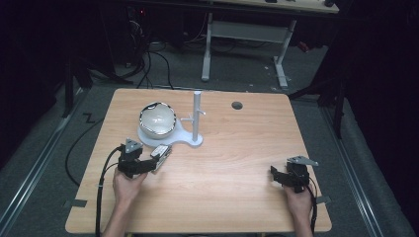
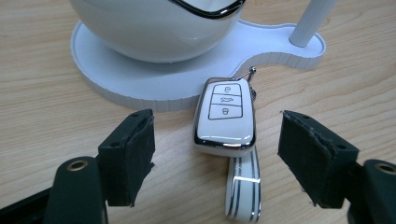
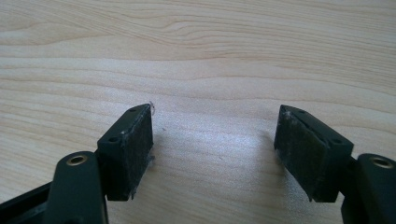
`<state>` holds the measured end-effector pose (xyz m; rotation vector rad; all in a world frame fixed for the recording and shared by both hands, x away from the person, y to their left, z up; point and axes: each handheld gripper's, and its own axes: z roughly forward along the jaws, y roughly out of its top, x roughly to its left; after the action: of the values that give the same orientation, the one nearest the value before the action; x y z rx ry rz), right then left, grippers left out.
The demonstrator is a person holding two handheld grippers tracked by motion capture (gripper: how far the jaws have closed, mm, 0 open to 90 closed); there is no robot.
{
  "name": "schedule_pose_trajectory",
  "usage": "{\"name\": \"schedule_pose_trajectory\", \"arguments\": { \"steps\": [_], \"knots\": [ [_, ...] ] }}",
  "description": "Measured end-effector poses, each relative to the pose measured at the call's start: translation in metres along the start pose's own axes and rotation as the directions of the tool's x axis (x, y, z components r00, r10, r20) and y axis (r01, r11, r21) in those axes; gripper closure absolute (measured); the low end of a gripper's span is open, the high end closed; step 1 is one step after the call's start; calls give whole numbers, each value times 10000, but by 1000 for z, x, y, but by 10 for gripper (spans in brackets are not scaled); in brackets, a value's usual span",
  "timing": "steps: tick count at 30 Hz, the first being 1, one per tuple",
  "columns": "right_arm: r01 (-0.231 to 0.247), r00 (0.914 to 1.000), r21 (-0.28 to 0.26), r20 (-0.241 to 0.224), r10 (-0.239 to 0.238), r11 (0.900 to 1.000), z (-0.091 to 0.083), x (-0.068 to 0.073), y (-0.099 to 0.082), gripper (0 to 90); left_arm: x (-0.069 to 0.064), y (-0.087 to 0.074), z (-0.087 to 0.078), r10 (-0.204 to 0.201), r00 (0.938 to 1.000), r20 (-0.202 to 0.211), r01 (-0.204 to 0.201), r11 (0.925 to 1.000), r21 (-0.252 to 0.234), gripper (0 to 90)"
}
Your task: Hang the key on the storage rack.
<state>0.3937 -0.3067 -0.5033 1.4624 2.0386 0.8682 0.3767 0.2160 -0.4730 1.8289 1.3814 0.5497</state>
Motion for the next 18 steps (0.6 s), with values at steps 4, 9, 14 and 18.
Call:
{"name": "schedule_pose_trajectory", "arguments": {
  "steps": [4,9,14,18],
  "knots": [
    [-3,10000,0,0,3,10000,0,0,0,284,-3,2,10,179,9997,-142,-176,9996,215,281],
    [0,10000,-1,1,0,10000,0,0,0,284,-7,5,18,373,9989,-281,-362,9986,391,286],
    [-2,10000,-1,0,2,10000,0,0,0,284,-12,5,32,413,9989,-234,-400,9978,536,337],
    [-6,10000,-2,-2,6,10000,0,0,0,284,-13,4,38,539,9981,-303,-516,9961,714,368]
  ]
}}
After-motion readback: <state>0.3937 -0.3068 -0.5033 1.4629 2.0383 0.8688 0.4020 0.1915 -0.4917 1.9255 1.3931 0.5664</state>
